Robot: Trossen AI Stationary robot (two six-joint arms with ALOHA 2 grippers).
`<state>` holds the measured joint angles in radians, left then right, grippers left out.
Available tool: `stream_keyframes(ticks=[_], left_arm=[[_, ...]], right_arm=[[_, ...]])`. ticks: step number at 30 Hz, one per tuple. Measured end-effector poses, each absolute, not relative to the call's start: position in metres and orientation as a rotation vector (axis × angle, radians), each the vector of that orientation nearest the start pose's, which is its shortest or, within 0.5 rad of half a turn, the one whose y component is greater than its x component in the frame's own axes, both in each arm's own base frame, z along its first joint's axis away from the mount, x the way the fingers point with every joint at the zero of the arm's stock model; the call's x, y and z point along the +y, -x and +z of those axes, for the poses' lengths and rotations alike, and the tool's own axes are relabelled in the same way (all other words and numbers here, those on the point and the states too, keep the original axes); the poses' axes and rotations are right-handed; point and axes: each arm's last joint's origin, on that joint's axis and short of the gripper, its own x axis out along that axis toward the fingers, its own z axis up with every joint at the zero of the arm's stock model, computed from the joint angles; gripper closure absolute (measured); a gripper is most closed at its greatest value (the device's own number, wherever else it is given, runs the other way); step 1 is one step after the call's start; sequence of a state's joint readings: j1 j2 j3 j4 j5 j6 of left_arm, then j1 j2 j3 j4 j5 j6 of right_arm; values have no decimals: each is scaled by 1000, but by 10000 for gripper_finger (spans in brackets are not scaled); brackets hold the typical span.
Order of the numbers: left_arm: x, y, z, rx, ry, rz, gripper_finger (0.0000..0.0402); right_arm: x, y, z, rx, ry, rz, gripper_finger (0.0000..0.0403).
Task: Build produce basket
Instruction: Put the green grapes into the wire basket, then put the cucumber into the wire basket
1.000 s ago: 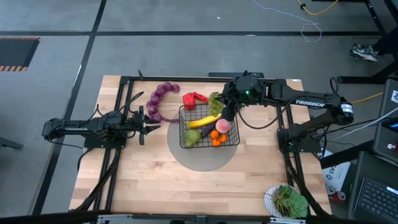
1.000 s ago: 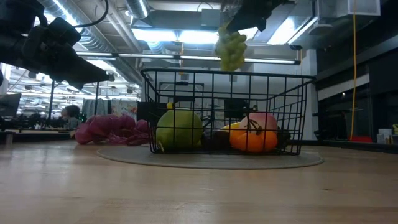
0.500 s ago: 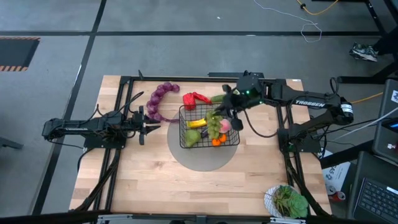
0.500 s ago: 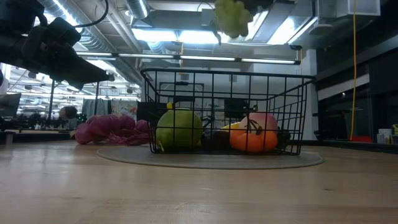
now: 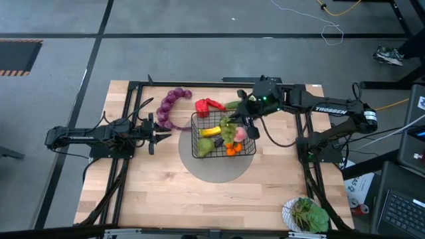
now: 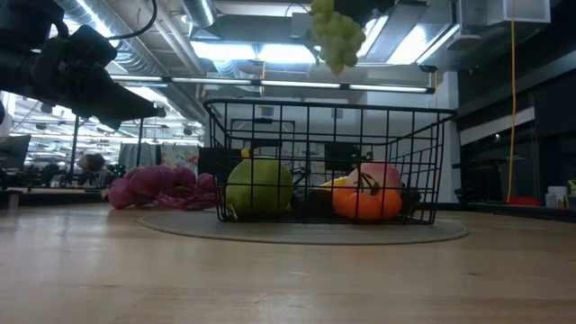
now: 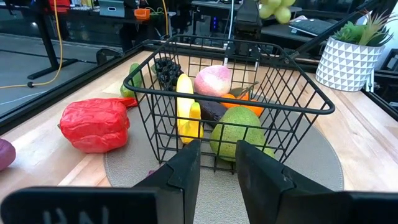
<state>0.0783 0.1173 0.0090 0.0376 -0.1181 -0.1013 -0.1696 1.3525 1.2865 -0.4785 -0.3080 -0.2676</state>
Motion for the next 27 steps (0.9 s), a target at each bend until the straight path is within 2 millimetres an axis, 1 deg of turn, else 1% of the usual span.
stream_keyframes(ticks=[3,11,15,18,21,23,27], left_arm=[[12,-104,161,61,100,200,305],[12,-104,161,61,100,200,305],[12,-104,161,61,100,199,305],[12,-104,161,61,100,199,305],[12,-104,161,61,100,200,305],[12,-104,161,61,99,200,305],[12,-104,161,61,100,200,305]], right_arm=[[-41,-290,354,518,129,206,344],[-41,-291,355,507,133,205,250],[-41,-291,355,510,106,197,220],[-41,-291,355,509,101,196,211],[-42,-291,356,500,115,174,212],[-44,-292,357,503,139,95,214],[-51,-292,357,532,179,-154,218]])
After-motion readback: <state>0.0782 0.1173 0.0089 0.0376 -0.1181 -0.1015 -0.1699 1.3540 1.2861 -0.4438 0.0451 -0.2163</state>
